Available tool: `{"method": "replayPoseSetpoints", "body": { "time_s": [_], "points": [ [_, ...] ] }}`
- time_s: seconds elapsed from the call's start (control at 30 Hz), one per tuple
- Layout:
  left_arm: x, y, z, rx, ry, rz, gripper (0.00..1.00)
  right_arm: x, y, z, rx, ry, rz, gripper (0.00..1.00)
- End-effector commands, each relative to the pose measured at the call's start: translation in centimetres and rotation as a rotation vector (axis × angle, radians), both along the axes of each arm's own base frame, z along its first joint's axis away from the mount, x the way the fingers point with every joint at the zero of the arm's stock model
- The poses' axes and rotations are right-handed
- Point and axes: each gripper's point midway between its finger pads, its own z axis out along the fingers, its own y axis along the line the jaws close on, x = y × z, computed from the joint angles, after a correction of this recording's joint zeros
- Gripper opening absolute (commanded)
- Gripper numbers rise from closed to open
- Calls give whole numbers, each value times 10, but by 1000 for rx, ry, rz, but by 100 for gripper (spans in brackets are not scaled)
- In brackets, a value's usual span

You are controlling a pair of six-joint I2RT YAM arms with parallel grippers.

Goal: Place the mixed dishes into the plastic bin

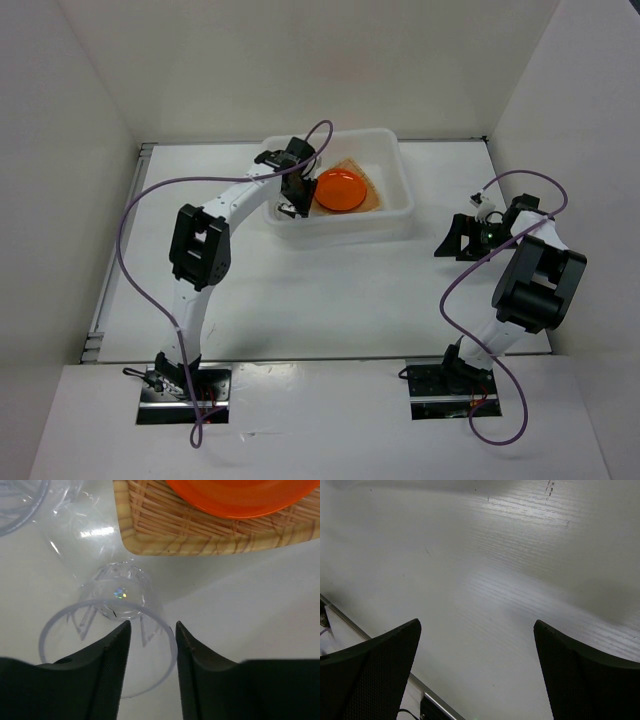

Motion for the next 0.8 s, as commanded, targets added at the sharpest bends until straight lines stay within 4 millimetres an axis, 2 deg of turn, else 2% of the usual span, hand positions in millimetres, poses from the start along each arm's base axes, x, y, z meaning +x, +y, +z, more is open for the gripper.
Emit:
{"method": "replayPoseSetpoints", "body": {
  "time_s": [0.0,0.03,0.07,0.1,0.13,0.17,0.23,0.27,0.33,0.4,0.43,0.47,0.5,0.53,0.57,0.7,0.73,0.77],
  "points": [
    [12,1,33,-4,-88,24,49,11,-4,10,-20,-46,1,98],
    [15,2,48,-10,-123,31,59,11,-4,10,-16,-41,-5,98],
    [22,0,81,-49,-197,66,68,12,-6,9,-27,-38,-14,98],
    [29,1,99,-66,-258,90,76,12,-8,8,-36,-34,-16,98],
    [30,1,135,-111,-336,94,84,12,-7,8,-32,-29,-23,98],
    [31,-1,153,-150,-374,116,100,12,-7,8,-32,-29,-23,98],
    [34,-4,191,-220,-467,133,100,13,-10,10,-50,-40,-25,98],
    [31,-3,221,-275,-525,153,100,14,-10,13,-50,-44,-32,98],
    [27,14,246,-314,-574,206,100,13,-11,12,-62,-48,-34,98],
    [23,24,259,-368,-592,265,100,15,-13,21,-84,-76,-44,98],
    [11,33,278,-392,-631,290,100,12,-14,20,-97,-73,-47,98],
    [10,46,262,-380,-620,330,100,15,-15,25,-104,-92,-55,98],
    [4,51,261,-392,-624,355,100,15,-16,26,-116,-100,-68,98],
    [-6,65,272,-412,-654,379,100,13,-18,30,-138,-111,-73,98],
    [-8,82,250,-383,-621,419,100,15,-18,35,-145,-131,-82,98],
    [-27,128,228,-295,-590,493,100,15,-24,46,-189,-162,-114,98],
    [-33,139,212,-249,-566,508,100,15,-24,46,-189,-162,-114,98],
    [-37,153,204,-211,-560,532,100,15,-24,46,-189,-162,-114,98]
  ]
}}
